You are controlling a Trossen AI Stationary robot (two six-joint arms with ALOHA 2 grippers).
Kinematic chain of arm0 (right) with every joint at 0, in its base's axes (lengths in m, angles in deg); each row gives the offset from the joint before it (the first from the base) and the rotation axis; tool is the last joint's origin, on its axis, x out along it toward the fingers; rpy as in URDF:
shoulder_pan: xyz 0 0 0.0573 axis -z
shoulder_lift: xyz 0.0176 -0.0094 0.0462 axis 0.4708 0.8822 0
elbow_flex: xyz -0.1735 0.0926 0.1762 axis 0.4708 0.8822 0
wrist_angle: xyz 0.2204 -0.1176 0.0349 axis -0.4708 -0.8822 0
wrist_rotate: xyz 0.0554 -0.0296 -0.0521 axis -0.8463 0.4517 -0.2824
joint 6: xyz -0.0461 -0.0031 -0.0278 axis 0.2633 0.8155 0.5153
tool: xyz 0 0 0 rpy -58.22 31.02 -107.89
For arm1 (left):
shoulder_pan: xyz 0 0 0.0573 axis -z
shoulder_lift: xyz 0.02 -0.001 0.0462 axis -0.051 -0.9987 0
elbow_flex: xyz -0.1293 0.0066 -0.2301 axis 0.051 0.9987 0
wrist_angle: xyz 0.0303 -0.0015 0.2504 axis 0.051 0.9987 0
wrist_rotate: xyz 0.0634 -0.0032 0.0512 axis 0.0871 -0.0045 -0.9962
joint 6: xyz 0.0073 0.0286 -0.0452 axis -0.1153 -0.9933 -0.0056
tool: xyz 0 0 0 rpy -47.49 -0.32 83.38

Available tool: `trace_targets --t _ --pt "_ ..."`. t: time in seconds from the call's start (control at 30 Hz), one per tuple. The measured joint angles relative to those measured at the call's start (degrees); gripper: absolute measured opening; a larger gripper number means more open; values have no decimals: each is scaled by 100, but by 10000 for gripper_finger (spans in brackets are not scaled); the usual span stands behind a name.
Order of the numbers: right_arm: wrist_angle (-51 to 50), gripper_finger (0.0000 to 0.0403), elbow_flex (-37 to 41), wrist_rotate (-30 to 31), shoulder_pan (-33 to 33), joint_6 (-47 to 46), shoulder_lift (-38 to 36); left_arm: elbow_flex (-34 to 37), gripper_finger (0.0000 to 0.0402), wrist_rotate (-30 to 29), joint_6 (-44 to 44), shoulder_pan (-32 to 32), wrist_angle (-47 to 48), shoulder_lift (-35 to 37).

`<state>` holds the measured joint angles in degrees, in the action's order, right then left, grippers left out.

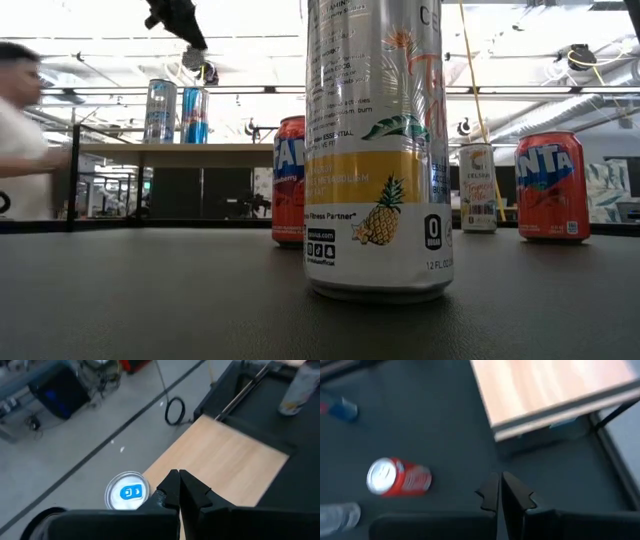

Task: Place canned beverage on shelf
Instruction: Put the right red soda can on the shelf

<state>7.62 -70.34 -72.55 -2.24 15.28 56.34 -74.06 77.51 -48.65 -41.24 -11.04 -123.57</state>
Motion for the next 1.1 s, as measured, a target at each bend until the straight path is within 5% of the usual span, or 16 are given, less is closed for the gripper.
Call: trace_targets --t 0.2,0.6,0.83,1.1 --pt "-291 0 0 127 -197 -85 -221 -2 1 63 355 178 76 522" --pt "-1039 0 -4 1798 -640 -1166 -1525 -4 1 195 437 235 714 962" --pt "-1351 4 -4 1978 -872 -1534 -1964 -4 1 195 435 235 846 958" --pt "-1779 85 -4 1974 -1163 -1871 -1939 -4 1 195 412 235 877 958"
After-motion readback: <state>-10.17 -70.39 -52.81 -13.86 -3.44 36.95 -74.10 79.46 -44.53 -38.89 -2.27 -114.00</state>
